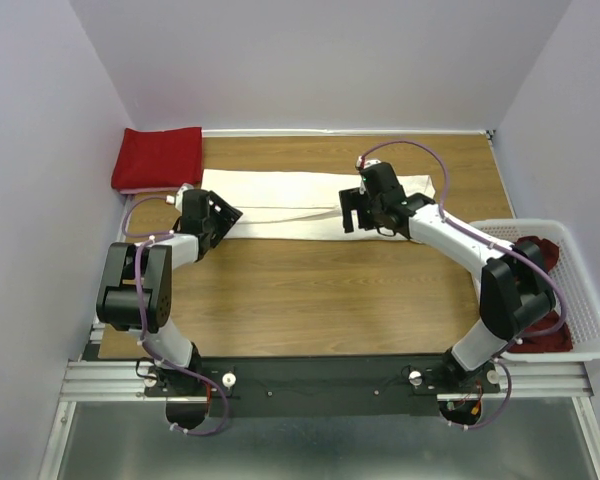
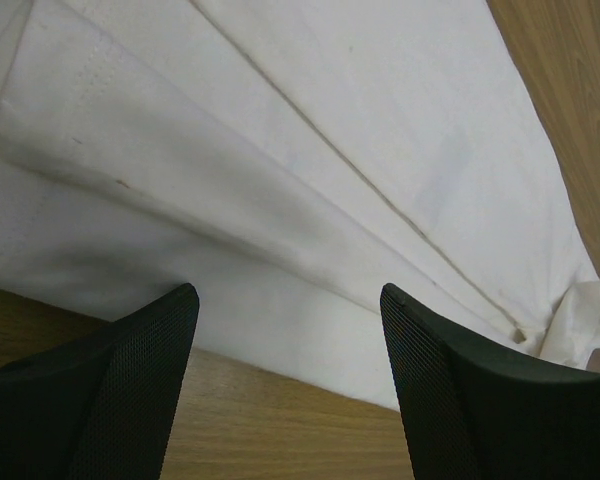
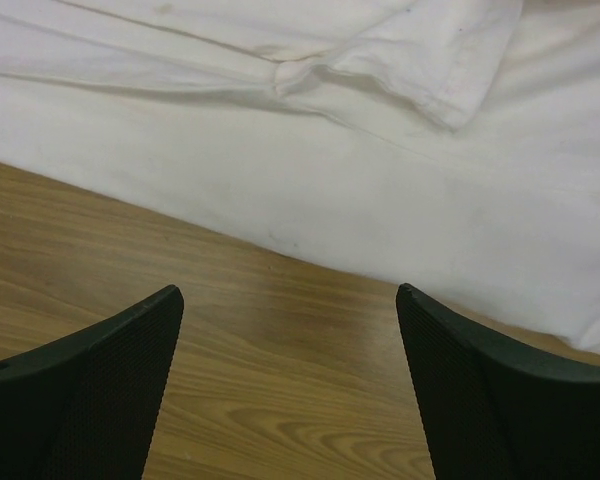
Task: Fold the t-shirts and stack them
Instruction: Fold the tshirt
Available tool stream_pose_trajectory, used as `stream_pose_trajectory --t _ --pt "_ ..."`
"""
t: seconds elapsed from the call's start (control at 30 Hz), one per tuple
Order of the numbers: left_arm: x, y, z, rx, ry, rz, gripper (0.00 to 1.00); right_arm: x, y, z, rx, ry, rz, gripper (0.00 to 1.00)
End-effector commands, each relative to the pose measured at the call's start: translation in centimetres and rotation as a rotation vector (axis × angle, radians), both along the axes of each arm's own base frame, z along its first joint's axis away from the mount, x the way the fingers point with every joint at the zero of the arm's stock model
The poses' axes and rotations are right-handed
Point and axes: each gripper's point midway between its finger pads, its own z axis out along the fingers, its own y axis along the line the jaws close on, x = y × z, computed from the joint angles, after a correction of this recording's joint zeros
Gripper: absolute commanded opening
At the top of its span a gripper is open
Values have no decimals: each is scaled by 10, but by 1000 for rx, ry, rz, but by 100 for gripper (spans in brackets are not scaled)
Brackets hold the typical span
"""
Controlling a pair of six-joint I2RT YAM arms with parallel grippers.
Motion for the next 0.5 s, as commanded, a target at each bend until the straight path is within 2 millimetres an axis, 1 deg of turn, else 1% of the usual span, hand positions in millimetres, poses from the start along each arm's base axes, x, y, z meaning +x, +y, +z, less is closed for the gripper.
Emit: stream_pose_trajectory --t 0.0,0.03,0.07,0.2,0.27,0.3,0.47 --pt "13 6 4 -9 -30 52 81 0 -15 12 -44 -60 -38 94" --pt "14 6 6 -9 -35 55 81 -2 -17 10 -46 -57 -42 96" --pt "14 7 8 -10 -41 65 81 -3 -20 13 -46 -65 -55 97" --pt "17 9 15 -28 -64 81 81 -5 -25 15 -55 -77 -74 97" --pt "18 9 15 -39 -66 90 81 -5 -28 17 -62 -85 -80 97" --pt "17 10 11 -47 -57 100 81 -5 -29 20 -62 -93 -81 97" --pt "21 10 11 -95 -82 132 81 -7 -35 24 -84 -111 -83 97"
